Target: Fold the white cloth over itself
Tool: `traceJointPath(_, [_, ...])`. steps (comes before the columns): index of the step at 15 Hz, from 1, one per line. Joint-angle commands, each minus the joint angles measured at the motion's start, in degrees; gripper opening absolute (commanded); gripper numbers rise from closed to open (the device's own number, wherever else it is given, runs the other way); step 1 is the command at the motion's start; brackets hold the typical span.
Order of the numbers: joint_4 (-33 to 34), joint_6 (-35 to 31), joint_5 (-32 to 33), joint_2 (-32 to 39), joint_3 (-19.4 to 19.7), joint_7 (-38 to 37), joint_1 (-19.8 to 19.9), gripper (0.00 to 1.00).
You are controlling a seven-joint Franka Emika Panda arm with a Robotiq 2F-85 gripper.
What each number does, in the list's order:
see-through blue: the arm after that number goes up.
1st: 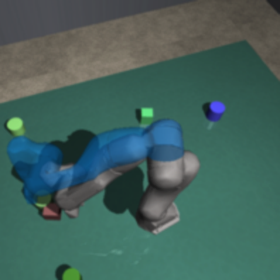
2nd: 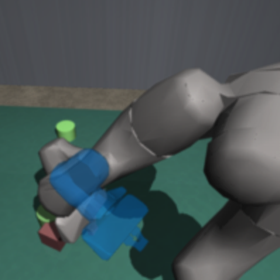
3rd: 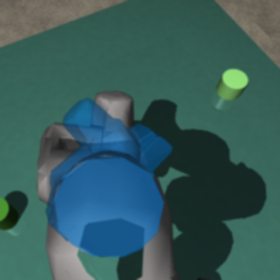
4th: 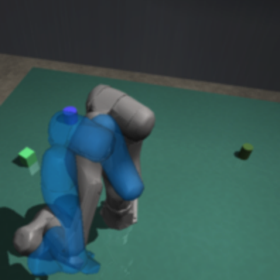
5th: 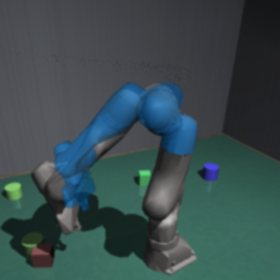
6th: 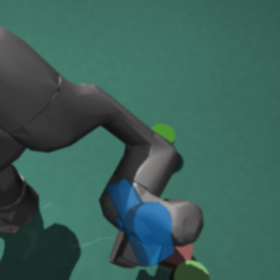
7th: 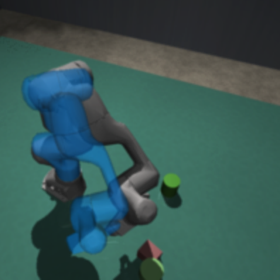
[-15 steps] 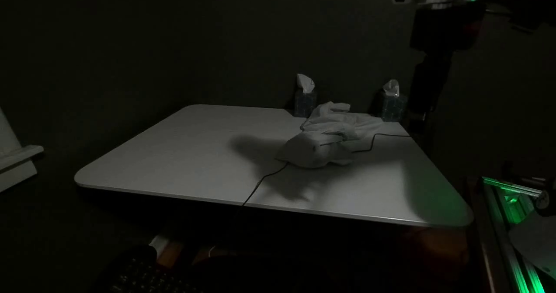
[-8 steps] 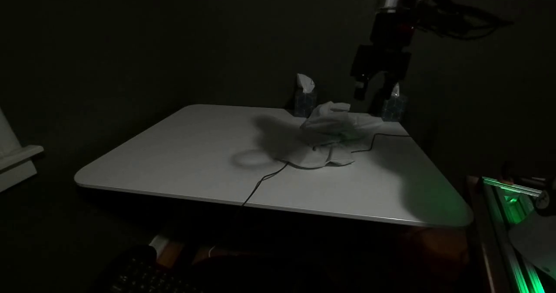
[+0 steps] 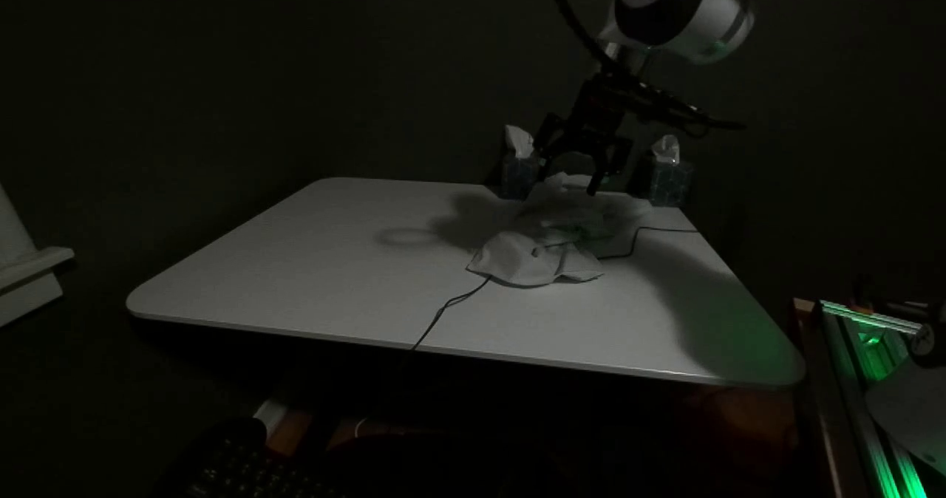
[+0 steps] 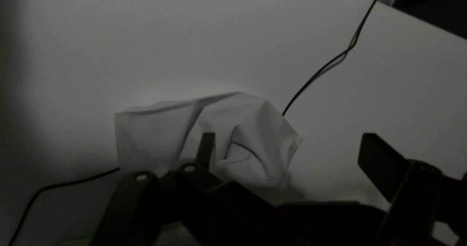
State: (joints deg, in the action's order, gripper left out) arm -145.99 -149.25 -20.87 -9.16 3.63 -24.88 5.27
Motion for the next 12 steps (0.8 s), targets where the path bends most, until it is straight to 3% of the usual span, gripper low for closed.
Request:
traceJointPath(1, [9.3, 0.1, -2.3, 11.7, 0.1, -8.3, 0.3, 1.00])
traceJointPath(5, [15.1, -3.2, 0.8, 20.8, 1.0, -22.0, -1.0, 1.00])
traceJointPath(6, [12.1, -1.1, -0.7, 15.8, 0.7, -15.7, -0.5, 1.00])
traceJointPath(12, [15.3, -2.4, -0.5, 20.8, 0.9, -20.0, -0.9, 1.00])
